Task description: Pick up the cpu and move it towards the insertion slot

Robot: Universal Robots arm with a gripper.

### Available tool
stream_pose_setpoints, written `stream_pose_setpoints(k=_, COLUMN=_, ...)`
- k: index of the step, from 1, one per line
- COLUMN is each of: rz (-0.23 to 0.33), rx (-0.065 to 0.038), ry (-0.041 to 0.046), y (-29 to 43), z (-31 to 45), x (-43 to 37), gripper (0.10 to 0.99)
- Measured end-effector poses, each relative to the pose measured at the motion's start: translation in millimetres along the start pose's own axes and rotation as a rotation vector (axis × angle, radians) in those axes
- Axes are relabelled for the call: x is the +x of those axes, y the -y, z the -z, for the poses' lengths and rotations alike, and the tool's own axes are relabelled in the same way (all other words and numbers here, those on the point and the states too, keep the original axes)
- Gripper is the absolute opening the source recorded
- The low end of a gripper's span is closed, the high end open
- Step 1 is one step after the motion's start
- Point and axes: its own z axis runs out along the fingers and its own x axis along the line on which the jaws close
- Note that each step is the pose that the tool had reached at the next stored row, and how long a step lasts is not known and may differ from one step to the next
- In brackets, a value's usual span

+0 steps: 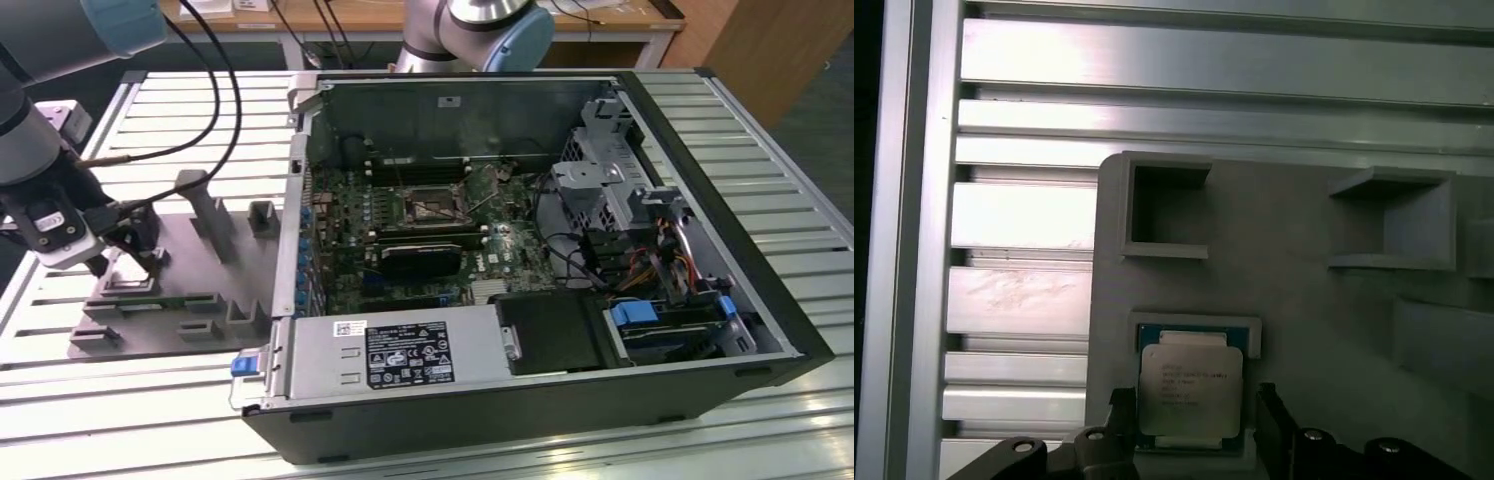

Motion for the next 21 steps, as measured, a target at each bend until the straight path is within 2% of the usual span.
stream_pose_setpoints(k=4, rz=-0.011, rx=-0.002, ry=0.0006, y=-1.2, z=-2.4, x=0.1, gripper=0.588)
stream_pose_setpoints(k=12, rz=-0.063, rx=-0.001, ry=0.0029, y=-2.8, z=-5.8, x=0.2, gripper=0.588)
stream_pose_setpoints(k=21, rz=-0.066, rx=0.000, ry=0.0031, y=-2.8, z=-5.9, x=0.2, gripper=0.600)
